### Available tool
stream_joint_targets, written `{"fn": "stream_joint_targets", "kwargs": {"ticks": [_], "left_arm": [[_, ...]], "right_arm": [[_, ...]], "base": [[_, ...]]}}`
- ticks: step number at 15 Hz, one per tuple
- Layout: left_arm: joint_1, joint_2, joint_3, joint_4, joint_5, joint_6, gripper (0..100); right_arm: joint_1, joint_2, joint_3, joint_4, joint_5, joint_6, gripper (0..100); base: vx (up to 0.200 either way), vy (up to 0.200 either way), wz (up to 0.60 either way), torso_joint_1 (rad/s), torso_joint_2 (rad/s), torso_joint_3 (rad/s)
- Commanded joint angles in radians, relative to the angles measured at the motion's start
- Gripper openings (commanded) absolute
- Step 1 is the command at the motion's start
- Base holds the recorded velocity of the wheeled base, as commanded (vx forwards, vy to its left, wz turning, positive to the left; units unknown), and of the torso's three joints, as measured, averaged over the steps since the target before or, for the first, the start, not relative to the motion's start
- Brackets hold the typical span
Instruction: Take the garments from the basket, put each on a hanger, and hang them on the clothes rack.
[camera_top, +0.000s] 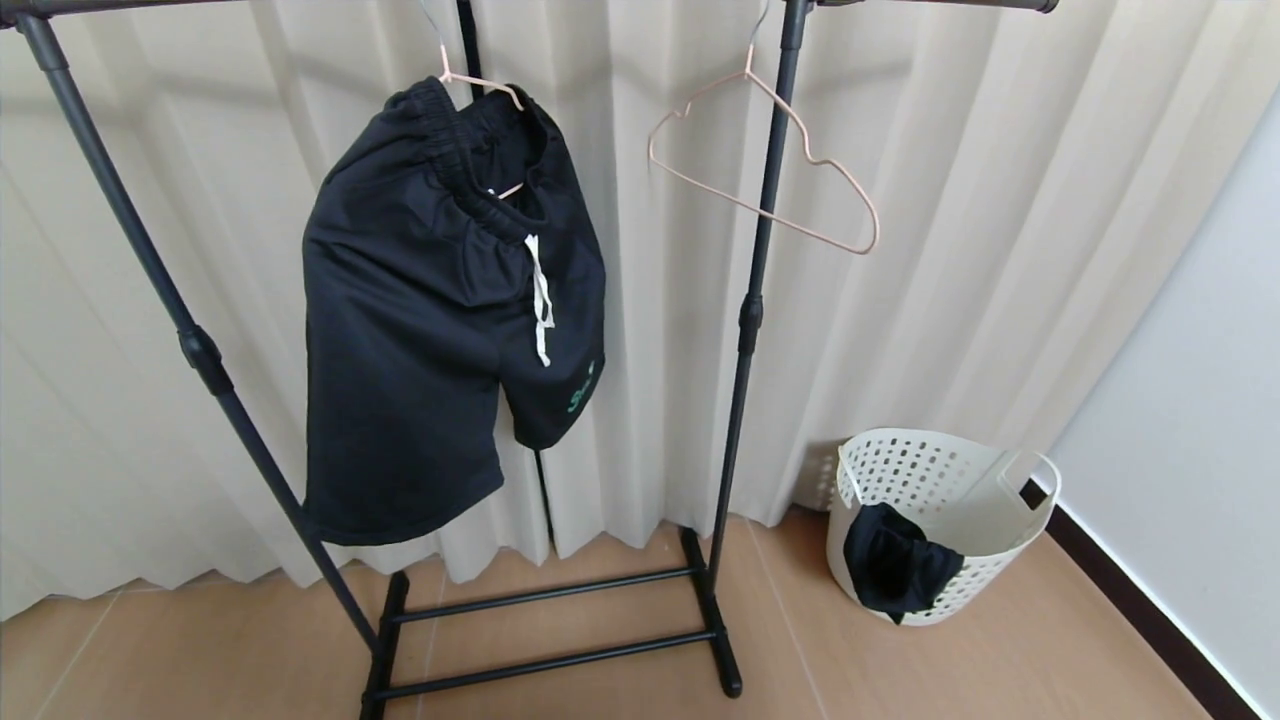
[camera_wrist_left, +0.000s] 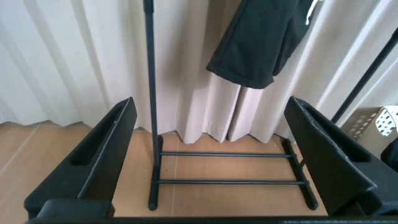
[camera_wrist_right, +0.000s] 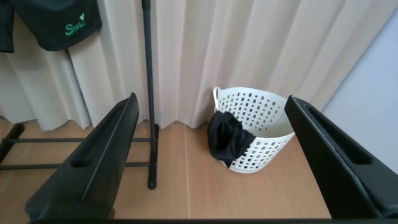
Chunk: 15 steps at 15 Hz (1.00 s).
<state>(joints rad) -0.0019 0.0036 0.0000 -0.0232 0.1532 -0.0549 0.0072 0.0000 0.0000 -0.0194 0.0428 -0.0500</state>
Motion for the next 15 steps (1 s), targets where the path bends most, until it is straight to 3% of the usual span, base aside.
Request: {"fn": "stream_joint_targets", "kwargs": {"ticks": [1,7,11,15], "left_arm": [[0.000,-0.001,0.000,-0.001,0.000,0.000,100],[0.000,-0.001,0.000,-0.001,0.000,-0.002,100],[0.000,-0.001,0.000,-0.001,0.000,-0.002,100],[0.000,-0.001,0.000,-0.001,0.000,0.000,100]], "right_arm": [[0.000,0.002,0.000,-0.001,0.000,-0.001,100],[0.000,0.002,0.000,-0.001,0.000,-0.001,100],[0.000,0.002,0.000,-0.001,0.000,-0.001,100],[0.000,0.002,0.000,-0.001,0.000,-0.001,100]], "base": [[0.000,-0.200,0.00,0.002,0.00,-0.002],[0.000,-0.200,0.00,0.005,0.00,0.003],[0.150,0.000,0.00,0.001,0.00,0.004],[0.000,0.000,0.00,0.000,0.00,0.000]]}}
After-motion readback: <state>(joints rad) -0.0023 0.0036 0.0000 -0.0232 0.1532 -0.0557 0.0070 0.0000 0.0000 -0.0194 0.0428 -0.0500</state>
